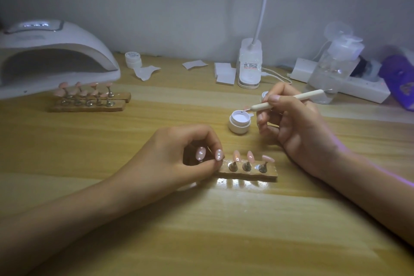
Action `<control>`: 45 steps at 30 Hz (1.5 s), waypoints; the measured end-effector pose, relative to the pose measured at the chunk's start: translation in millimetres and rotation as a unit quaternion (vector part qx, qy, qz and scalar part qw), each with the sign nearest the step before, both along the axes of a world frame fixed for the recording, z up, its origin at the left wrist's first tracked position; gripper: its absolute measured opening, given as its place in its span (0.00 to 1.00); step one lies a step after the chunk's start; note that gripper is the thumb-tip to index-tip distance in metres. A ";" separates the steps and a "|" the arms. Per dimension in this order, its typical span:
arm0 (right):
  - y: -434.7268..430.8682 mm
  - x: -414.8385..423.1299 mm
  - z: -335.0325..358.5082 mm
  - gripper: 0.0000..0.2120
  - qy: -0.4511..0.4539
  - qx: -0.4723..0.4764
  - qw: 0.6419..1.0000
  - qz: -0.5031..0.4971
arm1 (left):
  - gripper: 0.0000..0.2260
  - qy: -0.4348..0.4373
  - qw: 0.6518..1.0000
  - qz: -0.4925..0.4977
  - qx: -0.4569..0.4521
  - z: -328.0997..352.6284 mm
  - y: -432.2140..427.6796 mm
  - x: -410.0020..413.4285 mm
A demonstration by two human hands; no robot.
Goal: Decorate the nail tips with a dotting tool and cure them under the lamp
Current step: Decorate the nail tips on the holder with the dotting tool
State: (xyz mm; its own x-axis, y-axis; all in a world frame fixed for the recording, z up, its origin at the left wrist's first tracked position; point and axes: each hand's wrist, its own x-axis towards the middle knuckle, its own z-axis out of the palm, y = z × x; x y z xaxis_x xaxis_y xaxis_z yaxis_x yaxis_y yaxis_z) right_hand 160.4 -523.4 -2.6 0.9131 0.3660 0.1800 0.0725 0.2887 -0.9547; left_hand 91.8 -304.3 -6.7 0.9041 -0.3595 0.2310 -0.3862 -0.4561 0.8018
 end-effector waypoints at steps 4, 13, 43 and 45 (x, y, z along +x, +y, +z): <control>-0.1 -0.1 0.0 0.12 0.001 0.001 1.000 0.000 | 0.08 0.003 1.000 0.006 0.006 0.2 1.9 0.1; -0.3 1.3 -0.4 0.10 0.004 -0.001 1.000 -0.003 | 0.07 0.011 1.000 -0.010 0.021 2.6 -4.3 2.1; -2.4 1.6 0.8 0.09 0.029 0.035 0.997 -0.063 | 0.01 -0.032 0.984 0.021 -0.173 34.4 1.3 13.1; -3.6 2.6 1.5 0.10 0.022 0.051 0.994 -0.096 | 0.02 -0.003 0.980 0.033 -0.197 35.4 5.8 24.2</control>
State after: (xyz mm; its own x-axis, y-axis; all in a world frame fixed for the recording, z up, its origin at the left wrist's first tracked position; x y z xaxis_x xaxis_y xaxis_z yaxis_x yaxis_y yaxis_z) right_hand 163.0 -527.1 -1.1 0.9721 0.1666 0.1651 0.0938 0.3689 -0.9247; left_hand 116.0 -298.6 28.7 0.9204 -0.1819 0.3461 -0.3721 -0.1359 0.9182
